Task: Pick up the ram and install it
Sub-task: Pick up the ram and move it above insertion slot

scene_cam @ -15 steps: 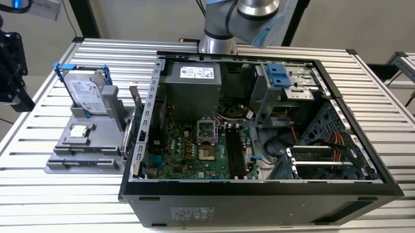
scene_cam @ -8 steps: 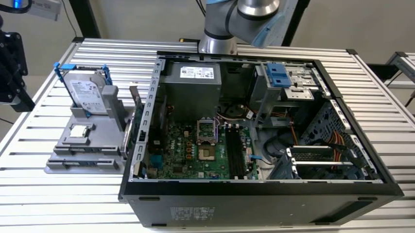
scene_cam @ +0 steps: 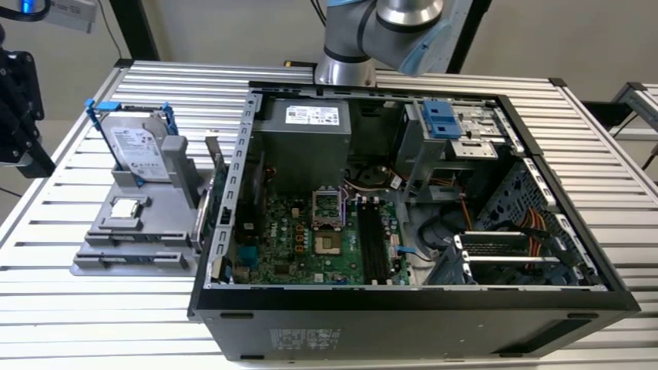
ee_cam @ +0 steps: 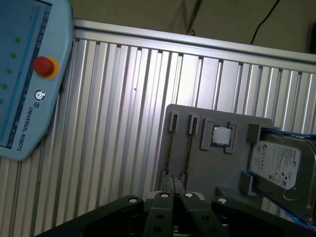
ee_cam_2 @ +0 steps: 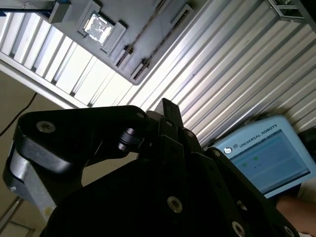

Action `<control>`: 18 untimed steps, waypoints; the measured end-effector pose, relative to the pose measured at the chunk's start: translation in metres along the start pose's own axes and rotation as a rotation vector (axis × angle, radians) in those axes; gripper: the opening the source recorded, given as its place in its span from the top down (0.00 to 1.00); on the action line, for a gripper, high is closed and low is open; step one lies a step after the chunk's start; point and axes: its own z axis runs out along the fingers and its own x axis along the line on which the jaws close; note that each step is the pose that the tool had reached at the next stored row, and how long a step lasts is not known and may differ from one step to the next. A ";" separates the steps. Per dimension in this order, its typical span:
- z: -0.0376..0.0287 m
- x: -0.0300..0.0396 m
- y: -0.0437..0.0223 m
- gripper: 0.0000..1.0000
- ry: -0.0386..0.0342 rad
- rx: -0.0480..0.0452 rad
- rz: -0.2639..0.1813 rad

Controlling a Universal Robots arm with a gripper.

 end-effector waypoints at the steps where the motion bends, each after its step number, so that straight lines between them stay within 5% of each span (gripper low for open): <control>1: 0.0000 0.0000 0.0000 0.00 0.0002 0.0000 0.000; 18: 0.0008 -0.0006 -0.0001 0.00 0.0018 0.0008 0.003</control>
